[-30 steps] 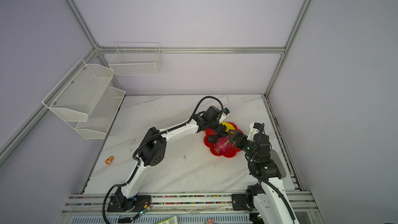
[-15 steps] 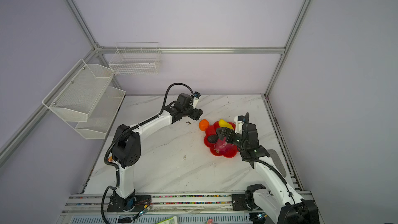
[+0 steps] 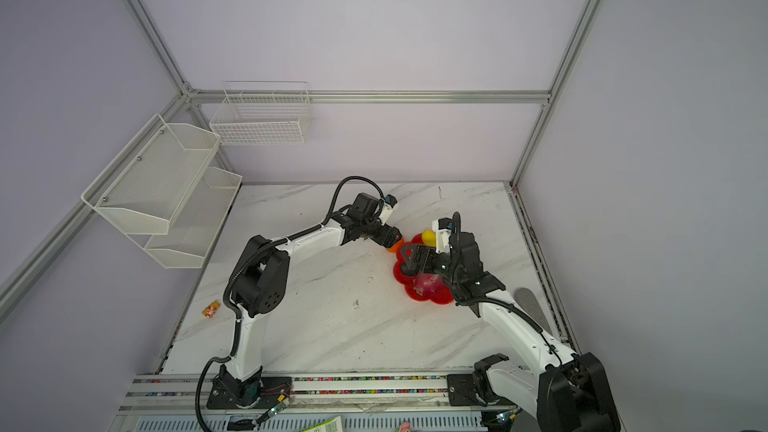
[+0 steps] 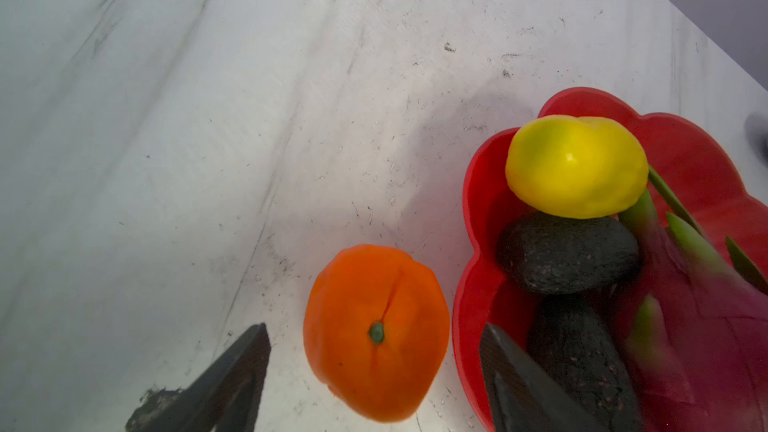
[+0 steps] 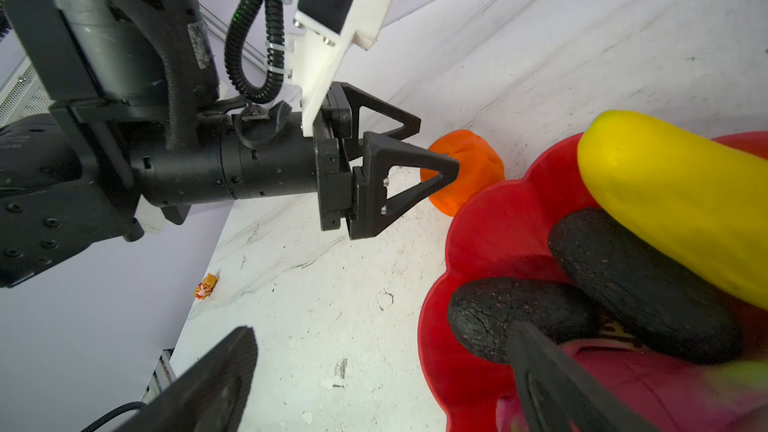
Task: Place and organize the fake fruits in the fruit bowl
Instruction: 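Move the left gripper to the orange tangerine and grasp it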
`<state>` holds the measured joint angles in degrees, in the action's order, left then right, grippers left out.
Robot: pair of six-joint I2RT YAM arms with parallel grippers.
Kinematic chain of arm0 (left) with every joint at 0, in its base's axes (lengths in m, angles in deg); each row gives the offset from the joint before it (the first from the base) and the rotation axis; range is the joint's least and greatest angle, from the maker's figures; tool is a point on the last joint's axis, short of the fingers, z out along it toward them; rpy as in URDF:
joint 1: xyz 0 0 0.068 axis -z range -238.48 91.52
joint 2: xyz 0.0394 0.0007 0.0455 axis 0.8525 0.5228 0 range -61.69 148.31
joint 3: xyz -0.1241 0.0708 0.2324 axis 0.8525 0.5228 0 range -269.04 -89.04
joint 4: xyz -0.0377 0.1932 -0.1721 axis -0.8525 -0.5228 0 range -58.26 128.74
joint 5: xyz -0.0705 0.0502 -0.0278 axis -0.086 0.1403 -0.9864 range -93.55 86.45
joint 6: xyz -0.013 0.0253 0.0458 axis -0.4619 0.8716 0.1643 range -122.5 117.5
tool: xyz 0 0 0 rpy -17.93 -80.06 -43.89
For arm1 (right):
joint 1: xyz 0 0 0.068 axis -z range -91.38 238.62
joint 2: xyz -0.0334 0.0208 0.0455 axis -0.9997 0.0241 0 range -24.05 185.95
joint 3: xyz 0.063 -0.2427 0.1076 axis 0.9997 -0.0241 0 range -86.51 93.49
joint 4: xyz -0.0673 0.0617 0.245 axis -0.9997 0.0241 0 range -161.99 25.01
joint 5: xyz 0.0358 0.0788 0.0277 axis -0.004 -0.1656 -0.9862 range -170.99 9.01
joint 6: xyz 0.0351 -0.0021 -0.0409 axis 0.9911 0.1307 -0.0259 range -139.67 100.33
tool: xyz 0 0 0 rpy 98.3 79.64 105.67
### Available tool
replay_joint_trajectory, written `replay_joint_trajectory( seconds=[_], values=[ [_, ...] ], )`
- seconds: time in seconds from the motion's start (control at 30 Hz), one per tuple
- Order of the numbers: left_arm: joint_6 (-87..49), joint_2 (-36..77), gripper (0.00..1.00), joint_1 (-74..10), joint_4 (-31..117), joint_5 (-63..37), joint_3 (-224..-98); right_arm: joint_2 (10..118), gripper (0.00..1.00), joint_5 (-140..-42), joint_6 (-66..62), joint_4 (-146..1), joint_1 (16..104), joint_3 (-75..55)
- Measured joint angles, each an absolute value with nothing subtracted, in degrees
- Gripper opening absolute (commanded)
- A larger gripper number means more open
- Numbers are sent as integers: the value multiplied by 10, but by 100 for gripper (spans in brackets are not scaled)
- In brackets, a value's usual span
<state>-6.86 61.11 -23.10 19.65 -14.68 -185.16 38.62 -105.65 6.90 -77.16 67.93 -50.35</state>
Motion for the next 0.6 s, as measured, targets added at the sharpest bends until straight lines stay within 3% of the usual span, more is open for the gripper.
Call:
replay_joint_trajectory(
  seconds=[0.23,0.4,0.6],
  values=[
    [-78,645,80,-231,199,-142,-1852,381,97,-1057,67,-772,679,-503],
    [-79,648,75,-232,199,-126,-1853,377,97,-1057,67,-773,679,-503],
    [-78,651,51,-232,203,-118,-1854,377,97,-1056,67,-773,679,-503]
  ],
)
